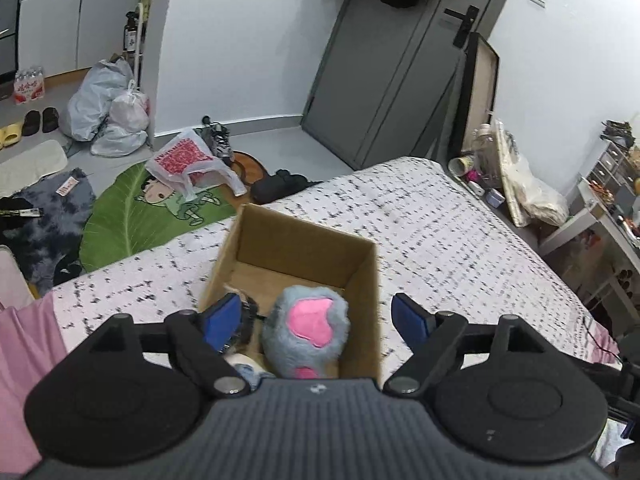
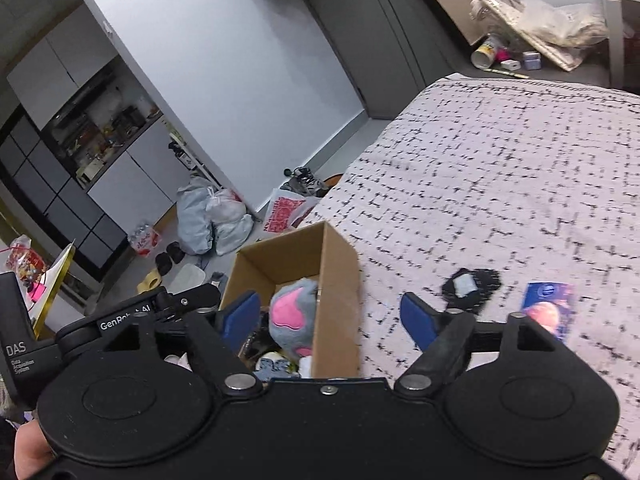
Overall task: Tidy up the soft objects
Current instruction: 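Move both tools back to the black plush and tissue pack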
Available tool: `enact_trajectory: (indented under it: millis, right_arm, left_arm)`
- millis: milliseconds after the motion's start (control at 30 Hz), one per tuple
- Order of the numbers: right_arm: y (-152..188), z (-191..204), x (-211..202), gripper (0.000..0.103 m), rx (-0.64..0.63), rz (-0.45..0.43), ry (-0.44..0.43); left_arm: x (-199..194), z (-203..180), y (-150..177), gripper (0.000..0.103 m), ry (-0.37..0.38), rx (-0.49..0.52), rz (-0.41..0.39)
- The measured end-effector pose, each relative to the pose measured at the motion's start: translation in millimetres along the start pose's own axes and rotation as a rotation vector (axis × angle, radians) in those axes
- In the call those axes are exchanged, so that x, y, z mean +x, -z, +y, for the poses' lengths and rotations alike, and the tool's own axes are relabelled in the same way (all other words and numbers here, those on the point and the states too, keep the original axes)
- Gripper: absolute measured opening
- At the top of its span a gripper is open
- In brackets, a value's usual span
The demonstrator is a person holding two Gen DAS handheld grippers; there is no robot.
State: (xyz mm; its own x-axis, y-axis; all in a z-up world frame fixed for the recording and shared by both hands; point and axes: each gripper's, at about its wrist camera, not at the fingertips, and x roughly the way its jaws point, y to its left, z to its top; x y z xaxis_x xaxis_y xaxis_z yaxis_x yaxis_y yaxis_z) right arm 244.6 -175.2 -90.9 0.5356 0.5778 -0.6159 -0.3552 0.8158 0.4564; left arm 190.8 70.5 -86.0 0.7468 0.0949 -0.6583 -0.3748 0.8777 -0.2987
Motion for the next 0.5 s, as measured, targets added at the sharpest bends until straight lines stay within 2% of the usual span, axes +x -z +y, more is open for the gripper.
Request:
enact_trajectory:
  millis: [167, 300, 500]
  right_arm:
    - [-4, -9, -17, 0.095, 0.01, -0.007, 0.011]
    - [-6, -25, -27, 0.095, 0.055, -0.007, 0.025]
    - [1, -56, -33, 0.101, 0.115, -0.016, 0.075]
  left_arm:
    - [-6, -23, 5, 0.083, -0.001, 0.04, 0.001]
    - [-7, -41, 10, 0.089, 0.011, 0.061, 0.015]
    - [-2, -70, 21, 0.09, 0.031, 0.11, 0.051]
